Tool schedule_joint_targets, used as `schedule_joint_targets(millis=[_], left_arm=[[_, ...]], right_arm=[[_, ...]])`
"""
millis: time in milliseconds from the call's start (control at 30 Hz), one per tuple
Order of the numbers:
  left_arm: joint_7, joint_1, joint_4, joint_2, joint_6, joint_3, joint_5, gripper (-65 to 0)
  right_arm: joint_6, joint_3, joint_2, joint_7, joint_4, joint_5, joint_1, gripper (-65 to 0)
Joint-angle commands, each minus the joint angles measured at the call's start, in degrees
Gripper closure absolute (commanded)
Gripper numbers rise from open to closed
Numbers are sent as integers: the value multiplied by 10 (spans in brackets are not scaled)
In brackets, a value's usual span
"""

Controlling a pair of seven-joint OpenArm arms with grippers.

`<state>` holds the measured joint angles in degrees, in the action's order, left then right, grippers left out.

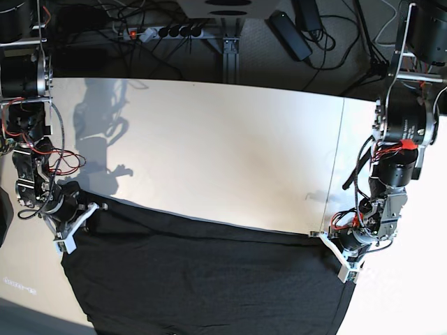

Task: Fold the T-shirt properly
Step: 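Lay the shirt flat by pulling the held edge back across the table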

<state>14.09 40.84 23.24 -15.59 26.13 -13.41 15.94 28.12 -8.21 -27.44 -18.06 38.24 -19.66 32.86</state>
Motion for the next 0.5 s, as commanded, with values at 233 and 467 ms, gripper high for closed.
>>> schedule_joint_targets(millis=[233, 467], left_arm=[[14, 23, -12, 2, -33, -21, -28, 0], [68, 6, 3, -5, -32, -21, -31, 0]], right_arm=[[21, 5, -8, -30, -20, -5, 16, 0], [22, 5, -14, -106, 4, -85, -4, 0]])
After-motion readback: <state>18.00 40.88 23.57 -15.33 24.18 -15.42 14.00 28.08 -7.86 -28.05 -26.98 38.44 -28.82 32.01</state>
